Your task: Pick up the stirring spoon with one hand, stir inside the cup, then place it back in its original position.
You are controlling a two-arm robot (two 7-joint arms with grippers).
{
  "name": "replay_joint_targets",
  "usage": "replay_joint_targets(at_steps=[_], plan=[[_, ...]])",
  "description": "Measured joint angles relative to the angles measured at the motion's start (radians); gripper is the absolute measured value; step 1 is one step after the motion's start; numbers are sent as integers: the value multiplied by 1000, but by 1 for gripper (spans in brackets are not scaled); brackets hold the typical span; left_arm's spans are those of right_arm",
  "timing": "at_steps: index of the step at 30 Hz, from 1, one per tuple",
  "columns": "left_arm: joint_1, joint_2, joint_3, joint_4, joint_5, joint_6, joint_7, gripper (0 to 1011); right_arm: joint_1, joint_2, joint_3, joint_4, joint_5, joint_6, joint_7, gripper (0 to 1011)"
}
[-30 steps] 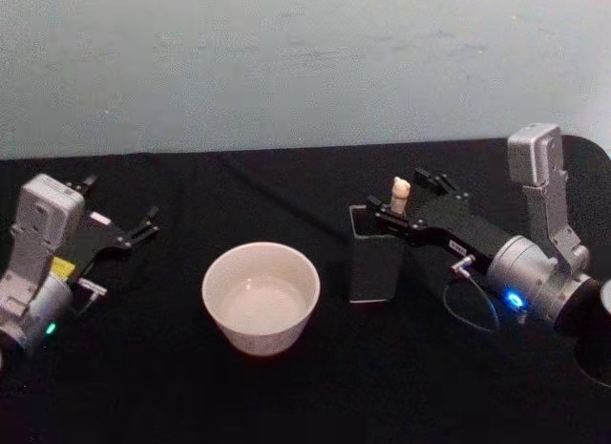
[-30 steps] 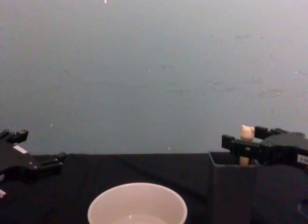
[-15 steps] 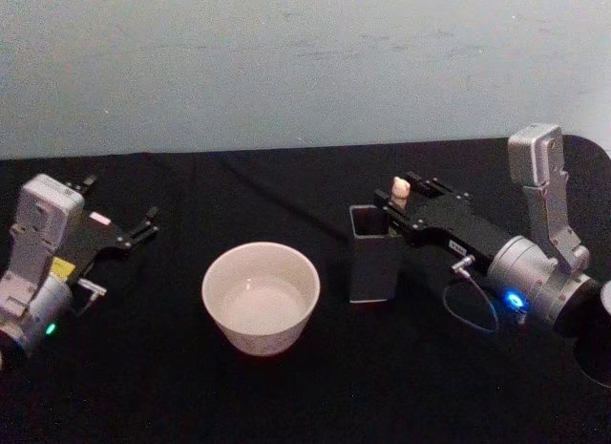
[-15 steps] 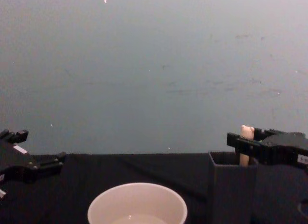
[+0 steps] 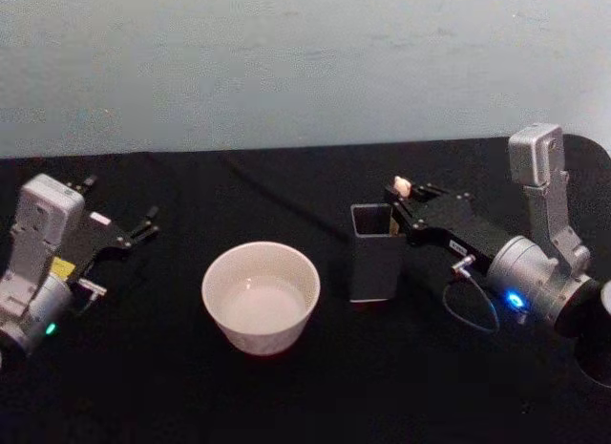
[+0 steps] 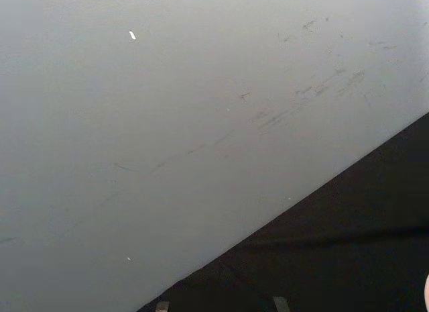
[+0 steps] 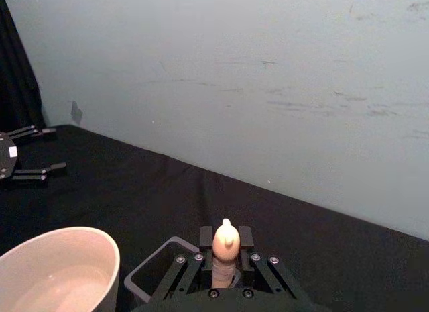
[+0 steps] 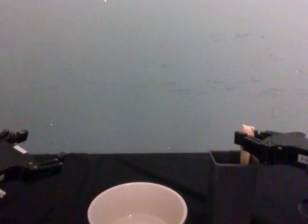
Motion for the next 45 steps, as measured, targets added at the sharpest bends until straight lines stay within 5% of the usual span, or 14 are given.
replay_joint_targets(at_steps=[13, 33, 45], plan=[[0, 0, 0, 0, 0, 0, 0, 1001, -12, -10, 25, -23, 2, -10, 26, 212], [0, 0, 0, 0, 0, 0, 0, 1001, -26, -11, 98, -178, 74, -60, 63, 212], [0, 0, 0, 0, 0, 0, 0, 1001, 17, -37, 38, -166, 73, -84, 100, 212]])
